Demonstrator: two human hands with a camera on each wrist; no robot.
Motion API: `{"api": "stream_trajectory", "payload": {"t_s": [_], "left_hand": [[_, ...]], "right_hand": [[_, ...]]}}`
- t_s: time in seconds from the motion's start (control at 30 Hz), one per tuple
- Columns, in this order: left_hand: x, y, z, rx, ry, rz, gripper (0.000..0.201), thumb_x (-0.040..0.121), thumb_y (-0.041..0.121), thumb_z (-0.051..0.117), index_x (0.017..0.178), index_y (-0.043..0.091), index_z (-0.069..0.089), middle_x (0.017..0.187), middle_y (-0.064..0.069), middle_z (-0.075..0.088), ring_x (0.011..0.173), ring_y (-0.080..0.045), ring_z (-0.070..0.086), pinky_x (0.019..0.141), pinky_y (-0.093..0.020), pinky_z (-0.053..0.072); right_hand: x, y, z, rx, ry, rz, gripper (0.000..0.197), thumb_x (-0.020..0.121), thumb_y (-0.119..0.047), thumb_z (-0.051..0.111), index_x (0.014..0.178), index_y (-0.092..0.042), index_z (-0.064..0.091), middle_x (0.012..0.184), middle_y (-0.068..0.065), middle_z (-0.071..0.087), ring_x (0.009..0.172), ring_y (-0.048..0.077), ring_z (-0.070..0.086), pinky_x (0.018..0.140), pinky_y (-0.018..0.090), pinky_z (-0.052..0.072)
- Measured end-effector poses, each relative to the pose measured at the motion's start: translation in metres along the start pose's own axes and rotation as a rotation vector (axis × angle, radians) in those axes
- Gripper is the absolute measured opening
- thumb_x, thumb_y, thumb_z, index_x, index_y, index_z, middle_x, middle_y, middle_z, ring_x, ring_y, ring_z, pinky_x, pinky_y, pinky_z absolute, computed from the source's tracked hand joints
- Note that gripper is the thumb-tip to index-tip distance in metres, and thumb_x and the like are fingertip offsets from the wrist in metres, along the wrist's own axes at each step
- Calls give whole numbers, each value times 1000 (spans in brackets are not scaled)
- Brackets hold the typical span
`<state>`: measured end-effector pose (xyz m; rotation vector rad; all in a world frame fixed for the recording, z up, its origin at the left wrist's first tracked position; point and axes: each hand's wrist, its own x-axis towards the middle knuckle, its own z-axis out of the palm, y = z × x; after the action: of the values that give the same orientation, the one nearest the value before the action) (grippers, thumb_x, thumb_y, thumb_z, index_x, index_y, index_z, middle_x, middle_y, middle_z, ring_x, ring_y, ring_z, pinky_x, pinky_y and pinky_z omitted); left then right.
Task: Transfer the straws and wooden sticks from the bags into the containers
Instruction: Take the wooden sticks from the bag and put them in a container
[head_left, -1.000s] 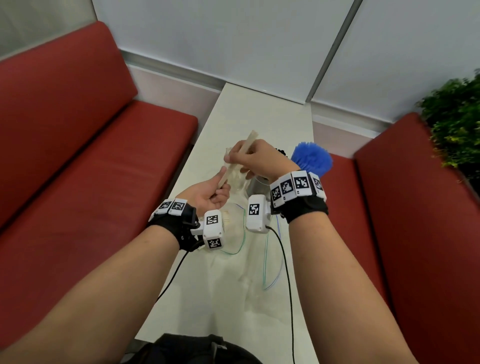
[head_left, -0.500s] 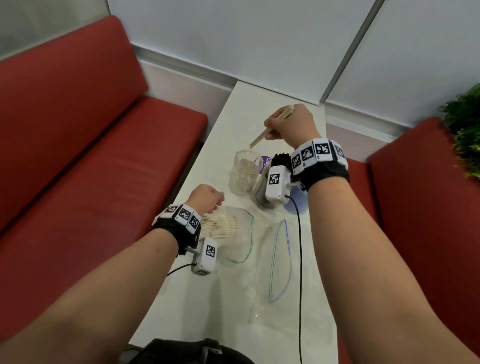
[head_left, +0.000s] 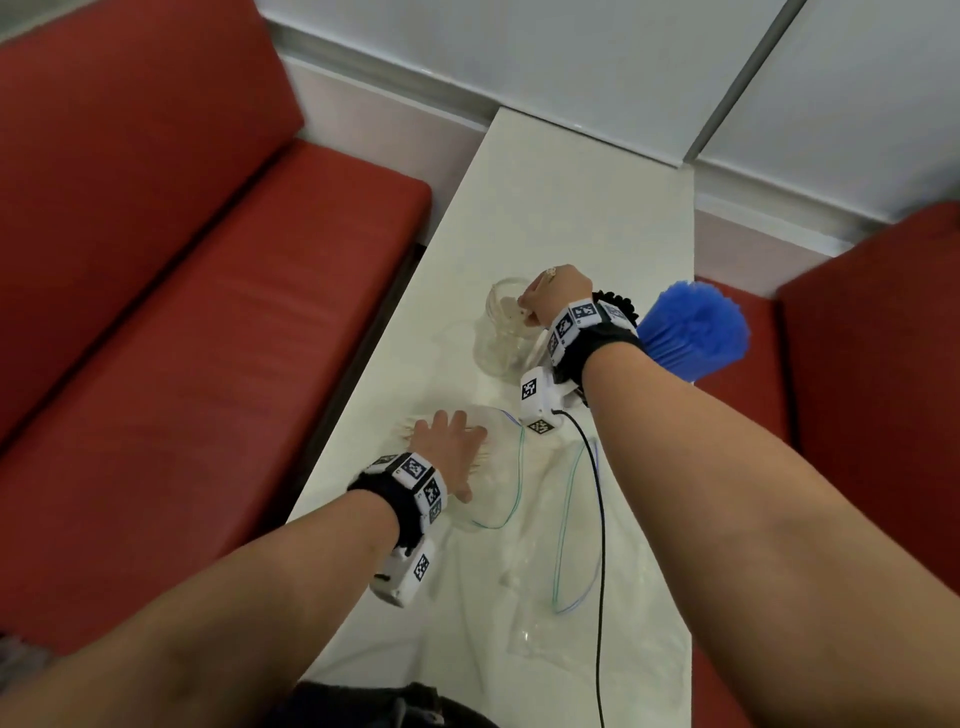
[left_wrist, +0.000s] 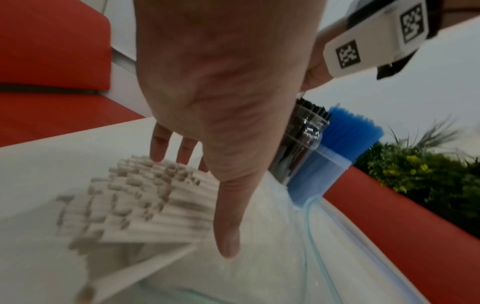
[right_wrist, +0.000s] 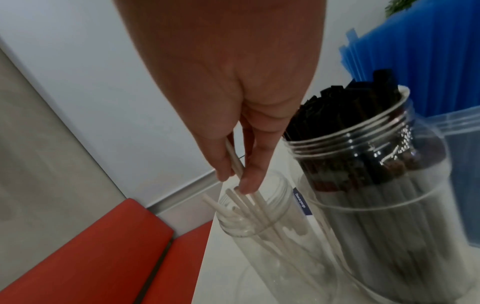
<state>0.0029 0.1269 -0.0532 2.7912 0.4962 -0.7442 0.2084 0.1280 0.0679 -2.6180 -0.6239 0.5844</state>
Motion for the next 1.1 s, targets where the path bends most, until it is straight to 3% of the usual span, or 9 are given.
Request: {"api": "stream_trajectory", "payload": {"t_s": [0.13, 0.33, 0.47, 0.6, 0.73, 0.87, 0.93, 1.0, 1.1], "left_hand": [[3, -2, 6, 64, 111, 40, 71, 81, 31, 71, 141, 23, 34, 133, -7, 38, 118, -30, 41, 90, -41, 45], [4, -3, -5, -25, 119, 68, 40, 91, 4, 46, 130, 12, 42, 120, -12, 50, 112, -30, 47, 88, -40, 48], [2, -2, -7, -7, 145, 51, 27, 94, 4, 43, 120, 5, 51, 115, -15, 58, 105, -30, 57, 88, -36, 48], [-2, -2, -11, 63, 162, 35, 27, 93, -1, 43, 111, 5, 63, 109, -14, 67, 100, -30, 66, 86, -35, 51], [-9, -3, -22, 52, 196, -37, 29, 92, 1, 43, 111, 12, 62, 109, -9, 64, 99, -28, 65, 83, -37, 49], [-10, -8, -34, 34, 181, -43, 31, 94, 2, 43, 118, 9, 62, 113, -11, 63, 104, -29, 63, 85, -37, 51], [-10, -10, -40, -23, 178, -29, 33, 96, 2, 43, 123, 7, 61, 115, -13, 63, 105, -30, 63, 87, -35, 51], [-11, -12, -46, -76, 193, -15, 31, 97, 3, 45, 123, 5, 61, 115, -14, 64, 104, -29, 63, 83, -33, 49], [-15, -13, -54, -139, 191, 16, 24, 96, 3, 47, 112, 2, 65, 109, -16, 67, 98, -30, 65, 72, -29, 44]], "right_hand": [[2, 9, 9, 179, -60, 53, 20, 92, -16, 69, 106, -1, 70, 100, 17, 77, 90, 30, 76, 90, 41, 60], [-8, 13, 3, 319, -2, 13, 38, 87, -14, 79, 120, -8, 60, 98, 7, 64, 59, 21, 67, 52, 21, 54], [-23, 7, -2, 342, 185, -89, 28, 94, -14, 65, 121, -7, 61, 108, 18, 69, 84, 35, 72, 78, 43, 60], [-55, 7, 1, 381, 349, -188, 23, 96, -9, 52, 114, -10, 66, 76, 1, 64, 71, 19, 63, 73, 33, 51], [-90, 20, 23, 348, 88, -193, 27, 95, -3, 48, 109, -11, 71, 94, 12, 72, 81, 29, 69, 78, 39, 58], [-110, 41, 58, 64, -273, -192, 37, 97, 3, 44, 117, -13, 70, 114, 12, 72, 80, 24, 72, 56, 22, 49], [-117, 49, 74, -35, -327, -188, 43, 96, 5, 47, 128, -15, 66, 123, 9, 67, 94, 27, 73, 63, 24, 52], [-123, 55, 88, -86, -325, -194, 48, 92, 5, 58, 135, -15, 62, 131, 11, 63, 108, 29, 68, 82, 33, 54], [-126, 58, 103, -132, -291, -216, 49, 85, -2, 72, 133, -10, 64, 127, 16, 66, 119, 31, 61, 93, 34, 48]]}}
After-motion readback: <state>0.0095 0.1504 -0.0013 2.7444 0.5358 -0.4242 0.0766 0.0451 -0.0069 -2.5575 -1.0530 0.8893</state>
